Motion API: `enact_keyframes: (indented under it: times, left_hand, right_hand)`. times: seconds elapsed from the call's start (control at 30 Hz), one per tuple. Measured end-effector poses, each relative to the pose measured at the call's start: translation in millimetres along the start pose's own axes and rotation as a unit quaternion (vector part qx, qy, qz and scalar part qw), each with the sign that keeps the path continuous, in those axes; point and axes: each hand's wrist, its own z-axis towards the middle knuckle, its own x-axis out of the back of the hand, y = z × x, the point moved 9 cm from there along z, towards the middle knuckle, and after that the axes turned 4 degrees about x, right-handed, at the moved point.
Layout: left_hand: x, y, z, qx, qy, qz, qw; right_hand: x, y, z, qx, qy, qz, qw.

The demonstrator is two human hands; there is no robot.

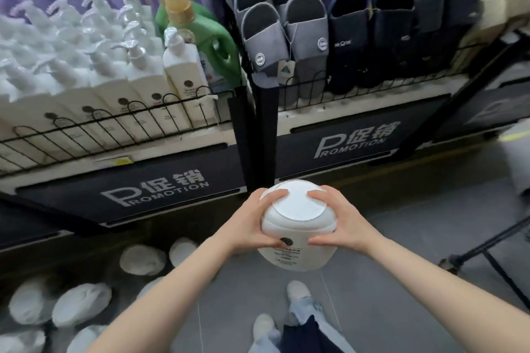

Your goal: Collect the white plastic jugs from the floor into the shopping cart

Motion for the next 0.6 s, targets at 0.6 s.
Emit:
enact_keyframes:
  times: [0.6]
  left_hand:
    - [-169, 265, 210, -0.188, -0.149, 0.083, 0.967]
  right_hand:
    - [270, 146, -175, -0.121, 0.215, 0.01, 0.969]
